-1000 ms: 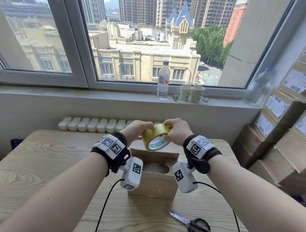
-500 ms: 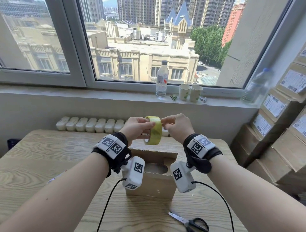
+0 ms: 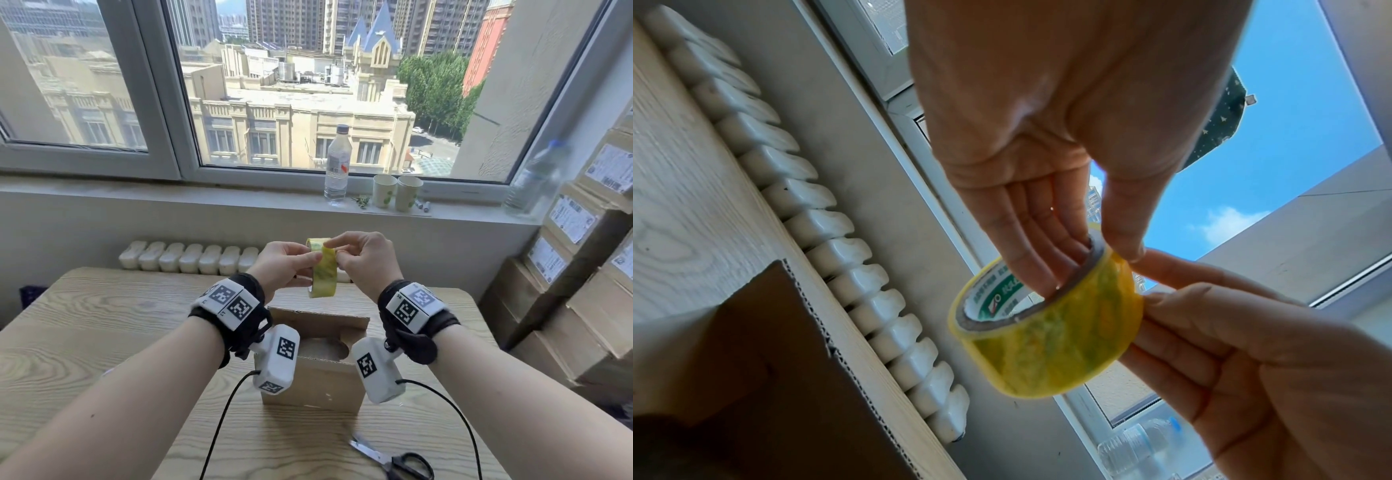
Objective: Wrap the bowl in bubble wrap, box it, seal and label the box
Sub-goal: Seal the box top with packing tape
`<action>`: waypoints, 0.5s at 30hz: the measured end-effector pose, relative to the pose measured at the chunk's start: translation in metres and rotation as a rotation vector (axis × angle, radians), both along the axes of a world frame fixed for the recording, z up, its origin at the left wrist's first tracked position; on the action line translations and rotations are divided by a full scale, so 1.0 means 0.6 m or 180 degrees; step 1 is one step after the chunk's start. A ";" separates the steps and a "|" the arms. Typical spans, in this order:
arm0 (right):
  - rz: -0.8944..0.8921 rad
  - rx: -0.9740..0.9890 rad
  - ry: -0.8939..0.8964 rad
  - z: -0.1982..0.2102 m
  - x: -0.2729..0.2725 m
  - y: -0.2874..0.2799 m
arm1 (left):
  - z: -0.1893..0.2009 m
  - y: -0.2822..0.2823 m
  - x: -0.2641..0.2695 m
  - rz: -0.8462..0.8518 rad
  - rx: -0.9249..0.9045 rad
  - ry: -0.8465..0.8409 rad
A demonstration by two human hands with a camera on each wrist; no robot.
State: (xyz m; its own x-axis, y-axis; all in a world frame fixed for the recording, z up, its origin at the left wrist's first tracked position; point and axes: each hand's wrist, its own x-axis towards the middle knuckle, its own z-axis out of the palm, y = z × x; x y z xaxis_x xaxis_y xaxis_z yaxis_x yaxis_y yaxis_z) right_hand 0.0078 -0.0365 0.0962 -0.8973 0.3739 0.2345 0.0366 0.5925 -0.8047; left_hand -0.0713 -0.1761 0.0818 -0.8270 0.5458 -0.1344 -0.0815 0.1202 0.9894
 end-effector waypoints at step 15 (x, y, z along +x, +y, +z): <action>-0.0051 0.0031 0.0078 0.002 -0.006 0.011 | 0.008 0.006 0.004 0.0014 -0.0031 -0.0001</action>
State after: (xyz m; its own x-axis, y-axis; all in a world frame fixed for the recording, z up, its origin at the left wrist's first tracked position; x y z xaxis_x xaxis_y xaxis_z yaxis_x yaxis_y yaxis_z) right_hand 0.0039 -0.0301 0.0972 -0.8851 0.3858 0.2602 0.0264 0.5998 -0.7997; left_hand -0.0688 -0.1726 0.0868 -0.8294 0.5408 -0.1401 -0.0824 0.1296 0.9881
